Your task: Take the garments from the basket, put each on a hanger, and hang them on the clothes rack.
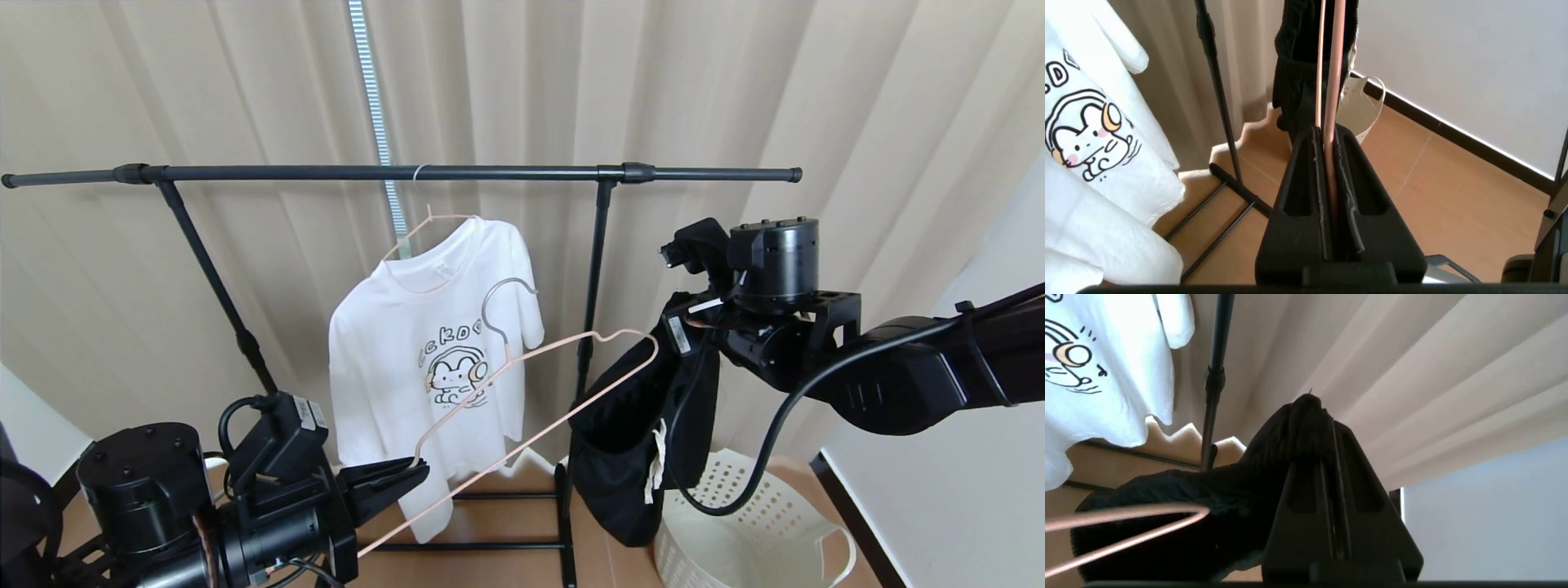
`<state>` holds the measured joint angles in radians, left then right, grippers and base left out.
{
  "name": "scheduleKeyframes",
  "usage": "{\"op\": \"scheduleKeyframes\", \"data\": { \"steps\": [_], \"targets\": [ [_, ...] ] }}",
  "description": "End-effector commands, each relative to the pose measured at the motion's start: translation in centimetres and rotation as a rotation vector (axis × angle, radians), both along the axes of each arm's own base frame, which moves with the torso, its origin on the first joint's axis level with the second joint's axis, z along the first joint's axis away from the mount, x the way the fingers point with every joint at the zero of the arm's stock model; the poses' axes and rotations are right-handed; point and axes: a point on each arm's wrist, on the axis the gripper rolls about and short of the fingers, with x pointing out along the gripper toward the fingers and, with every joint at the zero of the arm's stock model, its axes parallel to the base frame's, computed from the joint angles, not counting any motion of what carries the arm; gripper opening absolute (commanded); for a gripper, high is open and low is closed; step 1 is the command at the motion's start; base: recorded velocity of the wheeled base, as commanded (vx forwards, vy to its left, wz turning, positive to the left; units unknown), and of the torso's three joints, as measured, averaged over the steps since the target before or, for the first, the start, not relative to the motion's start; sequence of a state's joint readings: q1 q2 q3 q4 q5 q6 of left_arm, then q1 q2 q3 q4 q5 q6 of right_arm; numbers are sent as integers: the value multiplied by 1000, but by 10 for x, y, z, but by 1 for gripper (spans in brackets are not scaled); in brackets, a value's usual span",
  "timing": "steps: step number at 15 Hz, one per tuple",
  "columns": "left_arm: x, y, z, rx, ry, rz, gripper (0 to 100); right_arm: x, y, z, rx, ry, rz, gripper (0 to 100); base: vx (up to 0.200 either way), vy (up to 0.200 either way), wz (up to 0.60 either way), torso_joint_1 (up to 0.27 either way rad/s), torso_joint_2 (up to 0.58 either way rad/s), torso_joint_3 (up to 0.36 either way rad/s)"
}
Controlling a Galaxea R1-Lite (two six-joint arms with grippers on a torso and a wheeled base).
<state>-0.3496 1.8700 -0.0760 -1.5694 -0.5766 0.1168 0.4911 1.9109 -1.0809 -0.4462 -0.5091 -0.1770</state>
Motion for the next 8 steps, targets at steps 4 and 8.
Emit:
{"op": "scheduleKeyframes", "data": {
  "steps": [4, 8],
  "targets": [
    [4, -6, 2, -7, -18, 5, 0, -14, 17, -3, -15, 8, 35, 0, 0, 0, 0, 0, 0, 0],
    [5, -6, 3, -9, -23, 6, 0, -31, 26, 4, -7, -3, 79, 0, 0, 0, 0, 0, 0, 0]
  ]
}}
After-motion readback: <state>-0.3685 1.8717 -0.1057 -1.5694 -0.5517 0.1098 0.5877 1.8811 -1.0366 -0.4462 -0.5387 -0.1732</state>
